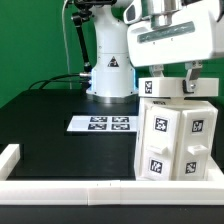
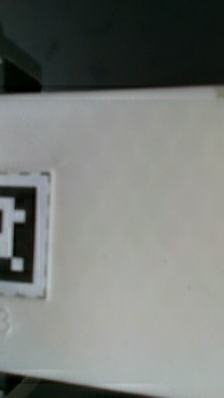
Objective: Assemble cabinet
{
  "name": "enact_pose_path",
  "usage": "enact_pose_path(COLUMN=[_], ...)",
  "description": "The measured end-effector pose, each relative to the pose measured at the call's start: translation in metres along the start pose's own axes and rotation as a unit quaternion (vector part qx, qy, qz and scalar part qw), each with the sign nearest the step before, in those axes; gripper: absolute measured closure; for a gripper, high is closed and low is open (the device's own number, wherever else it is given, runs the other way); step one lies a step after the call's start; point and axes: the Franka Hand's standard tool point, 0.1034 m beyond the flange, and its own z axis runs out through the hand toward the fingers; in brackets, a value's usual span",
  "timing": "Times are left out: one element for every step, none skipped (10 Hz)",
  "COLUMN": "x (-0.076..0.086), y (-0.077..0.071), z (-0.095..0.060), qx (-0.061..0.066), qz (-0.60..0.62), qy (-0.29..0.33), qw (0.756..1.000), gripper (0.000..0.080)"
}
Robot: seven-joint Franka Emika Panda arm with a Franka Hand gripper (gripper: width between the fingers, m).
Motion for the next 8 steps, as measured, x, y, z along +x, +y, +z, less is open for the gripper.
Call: enact_pose_path(x=[0.0014,0.0021,0.0031,0.0028,0.0028,0.0027,0.0023,0.0027], y=[0.0005,0.0011,0.0016,0.0018,0.0023,0.0032,0.0043,0.0052], z=[0.0006,0.0011,0.0014,0.0016,0.0017,0.0019,0.0022,0.0024], qx=[0.001,0.001,0.001,0.001,0.000,-0.003,-0.005,-0.007], qz=[0.018,0.053,0.077,0.117,0.145,0.172,0.218,0.237], qy=[-0.001,-0.004,-0.004,-0.006,-0.008,-0.010,-0.013,-0.014], qw=[1.000,0.999,0.997,0.993,0.989,0.985,0.976,0.971], gripper=[0.0240,0.0240,0.0240,0.0240,0.0240,0.0240,0.0240,0.0240])
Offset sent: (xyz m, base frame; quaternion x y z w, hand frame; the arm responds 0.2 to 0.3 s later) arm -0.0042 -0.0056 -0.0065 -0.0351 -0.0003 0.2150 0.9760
